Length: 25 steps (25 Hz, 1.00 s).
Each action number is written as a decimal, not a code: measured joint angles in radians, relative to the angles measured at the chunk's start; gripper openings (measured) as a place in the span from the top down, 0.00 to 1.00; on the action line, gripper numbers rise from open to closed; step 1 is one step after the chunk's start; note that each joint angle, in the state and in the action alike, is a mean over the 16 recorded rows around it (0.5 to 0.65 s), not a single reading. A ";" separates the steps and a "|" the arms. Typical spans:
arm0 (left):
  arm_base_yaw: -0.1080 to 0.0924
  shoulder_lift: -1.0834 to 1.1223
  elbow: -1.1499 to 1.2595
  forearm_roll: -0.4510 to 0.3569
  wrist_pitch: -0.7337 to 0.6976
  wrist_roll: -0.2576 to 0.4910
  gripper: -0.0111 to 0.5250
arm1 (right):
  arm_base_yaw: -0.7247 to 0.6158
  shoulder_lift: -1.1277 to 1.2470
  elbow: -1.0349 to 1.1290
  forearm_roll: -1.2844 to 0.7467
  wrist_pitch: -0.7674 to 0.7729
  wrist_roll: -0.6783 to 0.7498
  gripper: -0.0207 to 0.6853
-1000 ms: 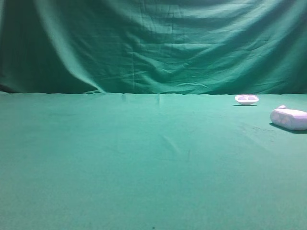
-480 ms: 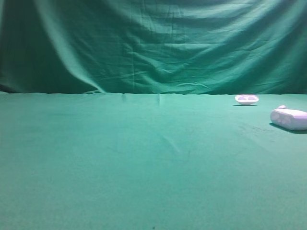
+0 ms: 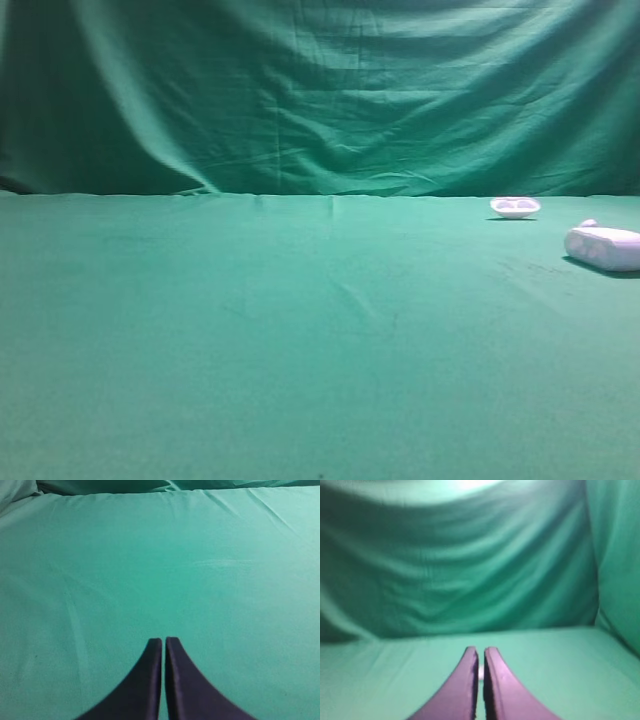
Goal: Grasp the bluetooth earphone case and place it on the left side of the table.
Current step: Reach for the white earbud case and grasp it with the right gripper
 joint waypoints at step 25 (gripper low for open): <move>0.000 0.000 0.000 0.000 0.000 0.000 0.98 | 0.073 1.114 -0.590 -0.015 0.497 -0.181 0.35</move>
